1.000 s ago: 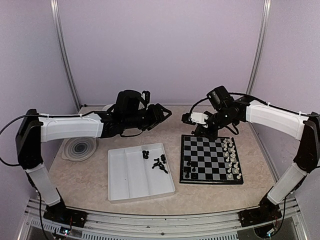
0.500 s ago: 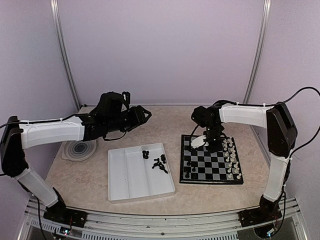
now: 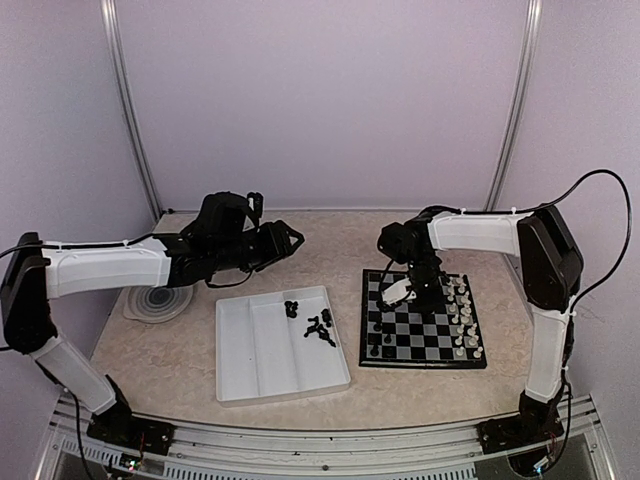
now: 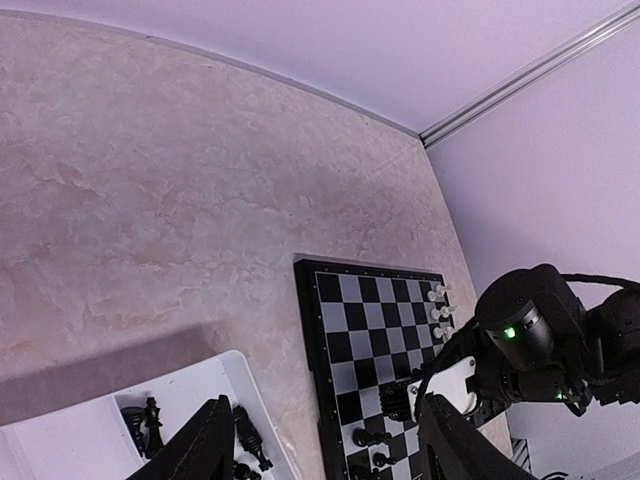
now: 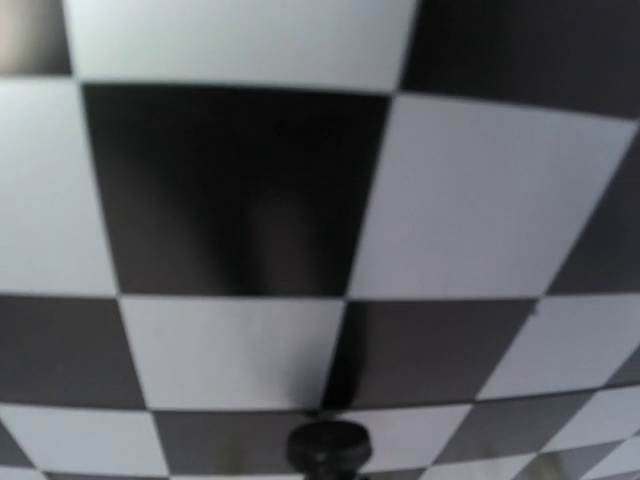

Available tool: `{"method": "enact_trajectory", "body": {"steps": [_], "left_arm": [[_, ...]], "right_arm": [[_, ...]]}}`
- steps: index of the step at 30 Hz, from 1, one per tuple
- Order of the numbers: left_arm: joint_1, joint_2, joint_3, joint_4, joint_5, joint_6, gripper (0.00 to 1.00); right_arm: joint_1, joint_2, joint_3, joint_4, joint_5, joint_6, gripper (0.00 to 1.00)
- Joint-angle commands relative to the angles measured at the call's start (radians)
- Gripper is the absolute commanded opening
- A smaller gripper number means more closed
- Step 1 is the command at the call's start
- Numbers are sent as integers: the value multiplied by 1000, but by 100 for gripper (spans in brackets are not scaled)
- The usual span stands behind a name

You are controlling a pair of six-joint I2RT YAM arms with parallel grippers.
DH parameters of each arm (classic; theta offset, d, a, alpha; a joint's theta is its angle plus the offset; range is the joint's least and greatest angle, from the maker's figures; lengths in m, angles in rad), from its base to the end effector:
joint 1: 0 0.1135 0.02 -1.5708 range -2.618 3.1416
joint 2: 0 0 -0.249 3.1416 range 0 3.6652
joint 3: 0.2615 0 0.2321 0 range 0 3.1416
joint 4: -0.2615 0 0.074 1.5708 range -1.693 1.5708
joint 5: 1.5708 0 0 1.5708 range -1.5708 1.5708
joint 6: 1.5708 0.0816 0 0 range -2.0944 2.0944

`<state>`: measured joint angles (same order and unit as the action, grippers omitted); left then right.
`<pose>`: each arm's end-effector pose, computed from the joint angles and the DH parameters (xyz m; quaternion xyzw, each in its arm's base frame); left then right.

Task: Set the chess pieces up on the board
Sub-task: Place the pawn on the chessboard.

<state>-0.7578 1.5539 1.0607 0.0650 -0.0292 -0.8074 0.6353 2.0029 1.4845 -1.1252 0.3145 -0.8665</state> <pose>0.2800 -0.2617 0.2446 -0.0287 0.8407 -0.3725 0.3920 0.2868 0.1801 0.1294 0.6776 -0.7177 0.1513 0.0538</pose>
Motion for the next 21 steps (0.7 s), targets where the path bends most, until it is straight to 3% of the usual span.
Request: {"method": "enact_trajectory", "body": {"steps": [1,12,21], "left_arm": [[-1,23,-5,33,23,-4,63],[-6,45,10,33,47,-8,63],[-6,34,36,7,50,60,64]], "right_arm": [[17,14,35,-29,-41,13,19],[17,-19,57,-32,-120,23,22],[-106,-169,-1,112,-423,68,29]]}}
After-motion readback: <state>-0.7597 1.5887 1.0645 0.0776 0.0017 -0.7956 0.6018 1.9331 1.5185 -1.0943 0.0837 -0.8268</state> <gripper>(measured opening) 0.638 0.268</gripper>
